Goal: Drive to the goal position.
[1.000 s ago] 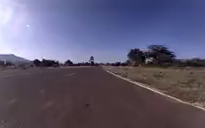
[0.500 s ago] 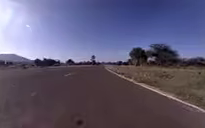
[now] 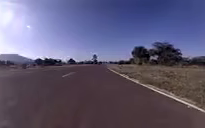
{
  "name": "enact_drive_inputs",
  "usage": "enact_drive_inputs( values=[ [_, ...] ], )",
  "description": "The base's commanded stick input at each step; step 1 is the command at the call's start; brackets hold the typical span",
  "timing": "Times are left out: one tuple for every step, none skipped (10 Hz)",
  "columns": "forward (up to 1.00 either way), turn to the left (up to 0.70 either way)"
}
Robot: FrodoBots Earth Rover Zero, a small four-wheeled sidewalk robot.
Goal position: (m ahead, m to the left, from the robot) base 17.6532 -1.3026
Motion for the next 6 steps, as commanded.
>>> enact_drive_inputs(
  values=[
    [1.0,0.0],
    [1.0,0.0],
    [1.0,0.0],
    [1.0,0.0],
    [1.0,0.0],
    [1.0,0.33]
  ],
)
